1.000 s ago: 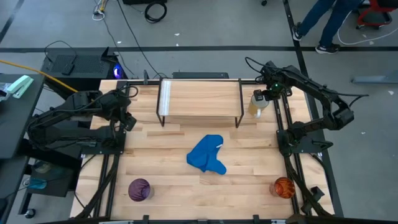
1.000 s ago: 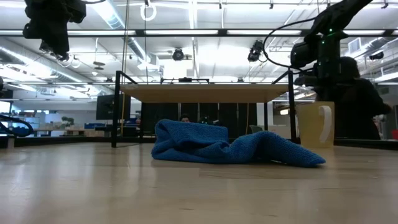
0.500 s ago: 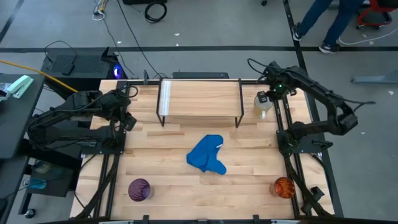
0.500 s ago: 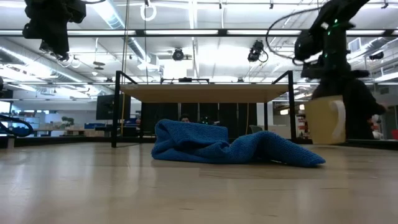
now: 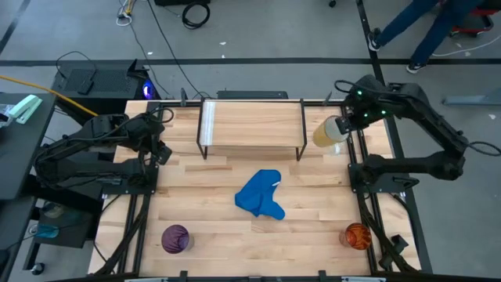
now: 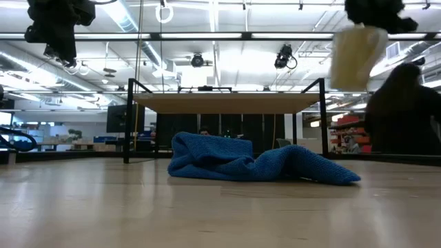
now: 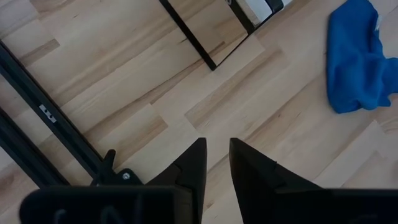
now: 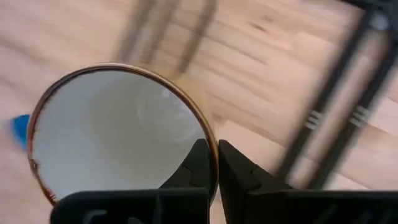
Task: Stack small to large cups/mugs on shelf
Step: Move the yellow mug to the center of the table
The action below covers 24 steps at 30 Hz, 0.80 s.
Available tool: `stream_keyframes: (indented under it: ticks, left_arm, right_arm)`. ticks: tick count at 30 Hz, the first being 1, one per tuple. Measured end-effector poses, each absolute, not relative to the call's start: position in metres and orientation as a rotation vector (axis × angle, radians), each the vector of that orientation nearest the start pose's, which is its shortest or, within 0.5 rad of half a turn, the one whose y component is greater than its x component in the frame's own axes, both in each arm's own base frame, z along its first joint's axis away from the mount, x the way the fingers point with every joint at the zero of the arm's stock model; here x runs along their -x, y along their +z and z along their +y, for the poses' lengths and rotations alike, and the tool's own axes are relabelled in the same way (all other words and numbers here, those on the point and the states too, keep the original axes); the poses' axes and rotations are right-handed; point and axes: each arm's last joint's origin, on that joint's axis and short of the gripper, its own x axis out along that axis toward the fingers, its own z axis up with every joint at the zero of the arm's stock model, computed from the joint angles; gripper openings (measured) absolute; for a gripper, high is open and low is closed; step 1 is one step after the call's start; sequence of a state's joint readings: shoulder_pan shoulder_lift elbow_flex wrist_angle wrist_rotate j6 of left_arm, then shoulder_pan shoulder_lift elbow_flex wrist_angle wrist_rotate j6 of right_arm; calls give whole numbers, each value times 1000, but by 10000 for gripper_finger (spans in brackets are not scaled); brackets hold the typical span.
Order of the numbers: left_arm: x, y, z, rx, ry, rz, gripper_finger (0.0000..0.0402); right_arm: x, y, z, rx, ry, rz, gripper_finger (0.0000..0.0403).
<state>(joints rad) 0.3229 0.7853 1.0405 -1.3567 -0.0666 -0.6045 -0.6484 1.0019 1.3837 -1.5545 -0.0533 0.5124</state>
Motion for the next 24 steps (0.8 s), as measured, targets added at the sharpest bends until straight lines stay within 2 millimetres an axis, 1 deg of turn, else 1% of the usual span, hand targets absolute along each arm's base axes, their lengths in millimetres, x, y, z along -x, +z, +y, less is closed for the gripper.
stream_keyframes:
  ticks: [4,6,8,12,16,18,21,24]
  left_arm:
    - [-93,324,33,690,683,961,71]
    - [-93,324,33,695,686,960,72]
    - [-93,324,33,711,695,954,74]
    - [-93,324,33,717,699,953,74]
    - [-93,324,33,735,709,946,69]
    - [-93,324,33,737,710,946,67]
    - [-93,324,33,740,713,945,68]
    - [-93,324,33,740,713,945,71]
  right_arm:
    - [-106,408,-52,-833,-704,946,12]
    - [-117,417,-47,-818,-642,924,12]
    - [-131,422,-41,-790,-588,965,12]
    - [-175,431,-31,-675,-493,1028,12]
    - [-228,434,-22,-529,-383,1097,12]
    - [-253,438,-19,-473,-334,1096,12]
    - [-286,441,-15,-402,-272,1083,12]
    - [-316,437,-13,-337,-227,1091,12]
